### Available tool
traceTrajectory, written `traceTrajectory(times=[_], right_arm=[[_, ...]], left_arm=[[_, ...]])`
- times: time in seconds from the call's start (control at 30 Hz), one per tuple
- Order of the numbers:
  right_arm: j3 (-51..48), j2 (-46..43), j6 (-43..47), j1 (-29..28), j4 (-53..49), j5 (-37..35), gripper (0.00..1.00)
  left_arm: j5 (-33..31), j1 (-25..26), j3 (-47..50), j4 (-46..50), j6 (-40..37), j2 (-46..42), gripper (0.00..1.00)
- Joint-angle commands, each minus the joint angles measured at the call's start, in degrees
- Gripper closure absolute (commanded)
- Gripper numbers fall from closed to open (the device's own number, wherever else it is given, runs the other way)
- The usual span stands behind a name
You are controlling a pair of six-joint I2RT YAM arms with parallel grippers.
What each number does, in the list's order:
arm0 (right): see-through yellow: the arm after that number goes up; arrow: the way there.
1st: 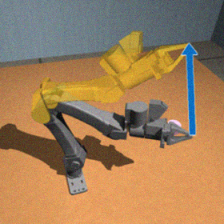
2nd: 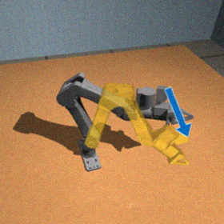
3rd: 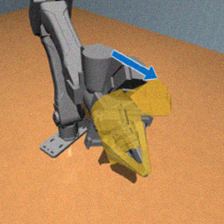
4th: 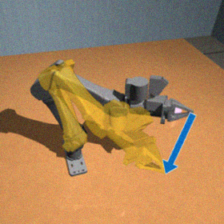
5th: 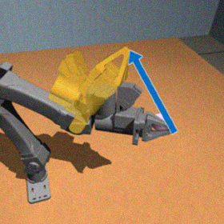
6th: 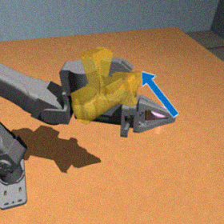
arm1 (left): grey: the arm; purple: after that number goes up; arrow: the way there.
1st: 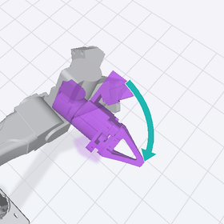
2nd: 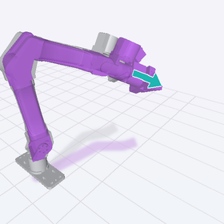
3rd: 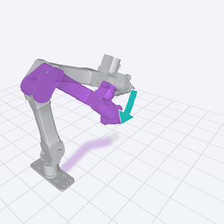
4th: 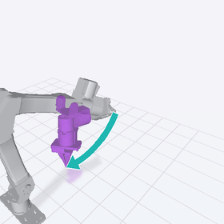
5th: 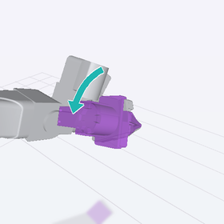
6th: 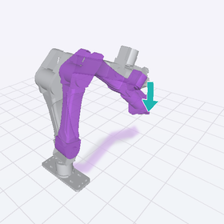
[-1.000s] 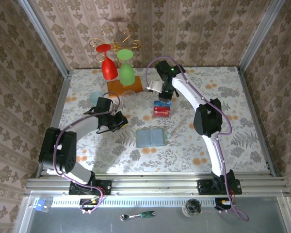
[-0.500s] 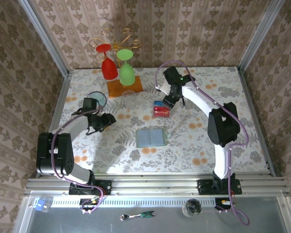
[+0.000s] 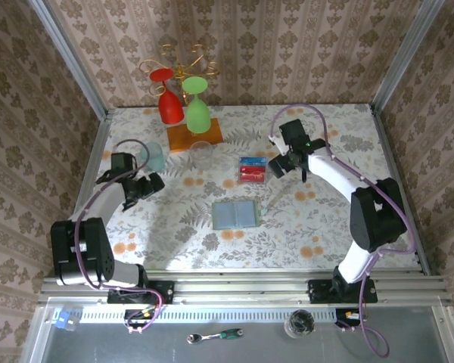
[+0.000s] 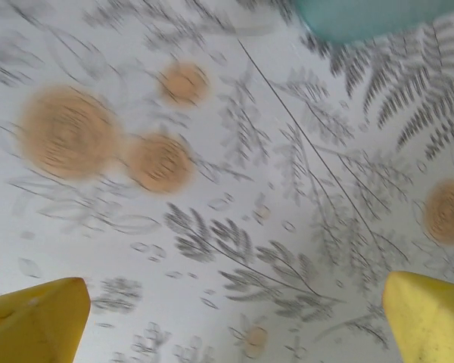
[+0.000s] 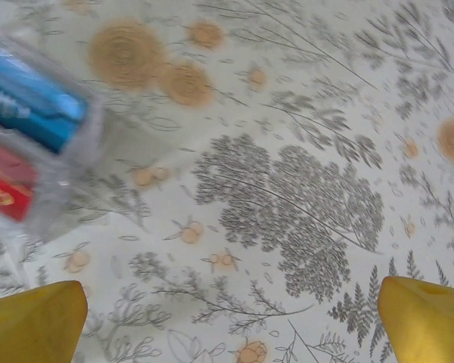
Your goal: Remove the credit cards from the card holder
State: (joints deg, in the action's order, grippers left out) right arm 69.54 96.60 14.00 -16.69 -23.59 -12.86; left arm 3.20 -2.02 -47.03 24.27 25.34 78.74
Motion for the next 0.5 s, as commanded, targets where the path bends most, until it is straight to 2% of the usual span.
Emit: traceTrajectory(times=[0.0, 0.2, 0.47], right_arm=[[-6.07, -2.73, -6.72, 2.77, 11.42, -3.68, 0.0], [-16.22, -4.38, -11.65, 8.01, 27.09, -4.19, 0.0], [-24.41, -4.95, -15.54, 11.41, 38.47, -3.62, 0.0]], left_arm=[[-10.38, -0.52, 0.64, -3.84, -4.8, -2.97, 0.0], [-17.28, -0.52, 7.81, -15.49, -9.2, -7.35, 0.03], [-19.98, 0.36, 20.61, -42.5, -18.8, -8.51, 0.02]])
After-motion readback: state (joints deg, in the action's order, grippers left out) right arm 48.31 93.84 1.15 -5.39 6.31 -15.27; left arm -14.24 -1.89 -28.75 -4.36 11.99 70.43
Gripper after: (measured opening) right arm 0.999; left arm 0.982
